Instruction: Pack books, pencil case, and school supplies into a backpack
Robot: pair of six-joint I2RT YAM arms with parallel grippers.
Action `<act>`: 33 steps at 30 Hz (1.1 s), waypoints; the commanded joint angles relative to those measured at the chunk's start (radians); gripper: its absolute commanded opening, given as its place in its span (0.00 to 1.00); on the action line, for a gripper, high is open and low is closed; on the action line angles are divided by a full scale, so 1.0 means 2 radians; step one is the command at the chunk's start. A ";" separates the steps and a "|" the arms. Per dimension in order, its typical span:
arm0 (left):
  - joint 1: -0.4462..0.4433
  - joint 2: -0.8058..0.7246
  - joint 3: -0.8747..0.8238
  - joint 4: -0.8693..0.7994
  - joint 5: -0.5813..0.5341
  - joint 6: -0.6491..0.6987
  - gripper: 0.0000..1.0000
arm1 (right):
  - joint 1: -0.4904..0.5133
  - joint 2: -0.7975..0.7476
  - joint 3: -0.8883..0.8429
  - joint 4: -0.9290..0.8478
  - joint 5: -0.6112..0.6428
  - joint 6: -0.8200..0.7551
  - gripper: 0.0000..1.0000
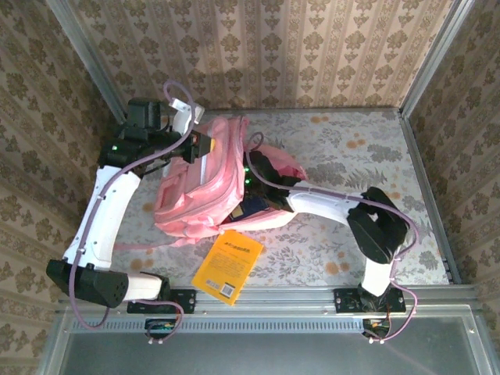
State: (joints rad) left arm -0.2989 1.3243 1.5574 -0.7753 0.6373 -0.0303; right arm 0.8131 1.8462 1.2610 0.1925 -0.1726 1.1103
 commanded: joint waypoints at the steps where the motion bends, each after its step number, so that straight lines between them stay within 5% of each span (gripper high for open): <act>1: 0.009 -0.025 0.007 0.139 0.049 -0.013 0.00 | 0.011 0.034 0.041 -0.013 0.054 -0.011 0.26; 5: 0.019 -0.021 0.002 0.149 0.047 -0.028 0.00 | 0.011 0.040 0.049 0.002 0.042 -0.042 0.47; 12: 0.040 -0.016 -0.007 0.145 0.006 -0.049 0.00 | 0.009 -0.081 -0.039 0.045 0.076 -0.142 0.78; 21: 0.058 0.015 -0.019 0.134 -0.083 -0.085 0.00 | -0.034 -0.218 -0.131 0.030 0.114 -0.169 0.81; 29: 0.045 0.130 0.049 0.099 -0.080 -0.120 0.00 | -0.038 -0.359 -0.199 -0.028 0.204 -0.219 0.76; 33: 0.013 0.165 0.068 0.081 -0.110 -0.107 0.26 | -0.039 -0.392 -0.209 -0.077 0.184 -0.254 0.75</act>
State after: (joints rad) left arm -0.2417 1.6394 1.6463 -0.6323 0.4923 -0.2478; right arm 0.7338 1.0882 0.8730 0.1452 0.1776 0.6884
